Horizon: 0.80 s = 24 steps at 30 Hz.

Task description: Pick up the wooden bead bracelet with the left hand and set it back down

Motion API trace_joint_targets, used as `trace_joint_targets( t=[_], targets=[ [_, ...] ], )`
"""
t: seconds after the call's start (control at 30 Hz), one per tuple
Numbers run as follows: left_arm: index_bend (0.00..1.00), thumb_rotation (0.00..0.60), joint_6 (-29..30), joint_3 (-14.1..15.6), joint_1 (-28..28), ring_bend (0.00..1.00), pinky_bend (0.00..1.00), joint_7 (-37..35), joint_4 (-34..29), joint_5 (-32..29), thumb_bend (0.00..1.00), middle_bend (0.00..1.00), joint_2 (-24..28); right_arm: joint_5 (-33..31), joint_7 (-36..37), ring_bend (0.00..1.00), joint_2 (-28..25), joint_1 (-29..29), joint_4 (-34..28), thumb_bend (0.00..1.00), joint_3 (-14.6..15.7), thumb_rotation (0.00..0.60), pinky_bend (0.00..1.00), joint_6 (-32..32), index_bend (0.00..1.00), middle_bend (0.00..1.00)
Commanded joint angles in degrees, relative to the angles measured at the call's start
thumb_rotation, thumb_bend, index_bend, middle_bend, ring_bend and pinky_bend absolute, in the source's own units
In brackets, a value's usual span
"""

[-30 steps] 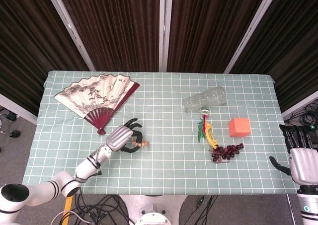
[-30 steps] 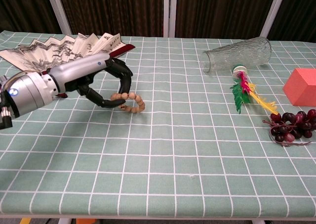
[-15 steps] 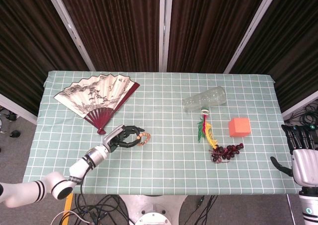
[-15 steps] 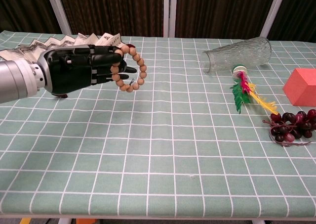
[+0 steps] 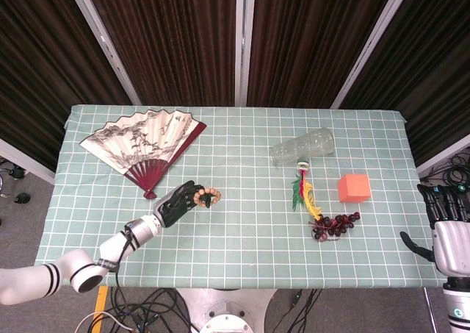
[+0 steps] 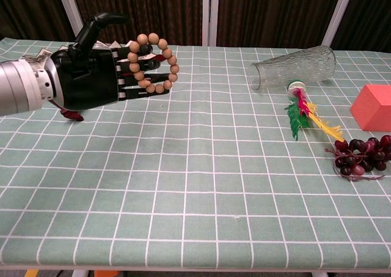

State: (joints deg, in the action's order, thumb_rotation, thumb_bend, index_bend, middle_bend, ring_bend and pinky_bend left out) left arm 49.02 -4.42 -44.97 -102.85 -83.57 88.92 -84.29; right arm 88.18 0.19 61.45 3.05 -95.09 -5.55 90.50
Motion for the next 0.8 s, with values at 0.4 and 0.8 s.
trace_joint_targets(
  t=[0.4,0.8],
  targets=[
    [0.64,0.317,0.49,-4.79,3.32,0.29,0.05,30.88,-0.96,-14.92,0.38,0.67,-4.35,-0.04,-1.53,0.0,-2.92,0.53,-2.63,0.1,-1.37,0.6,0.0,0.43,0.0,0.13],
    [0.66,0.391,-1.77,-7.27,4.41,0.31,0.05,34.27,-0.11,-17.18,0.38,0.69,-5.39,-0.67,-1.73,0.0,-2.48,0.91,-2.66,0.1,-1.29,0.6,0.0,-0.57,0.0,0.13]
  ],
)
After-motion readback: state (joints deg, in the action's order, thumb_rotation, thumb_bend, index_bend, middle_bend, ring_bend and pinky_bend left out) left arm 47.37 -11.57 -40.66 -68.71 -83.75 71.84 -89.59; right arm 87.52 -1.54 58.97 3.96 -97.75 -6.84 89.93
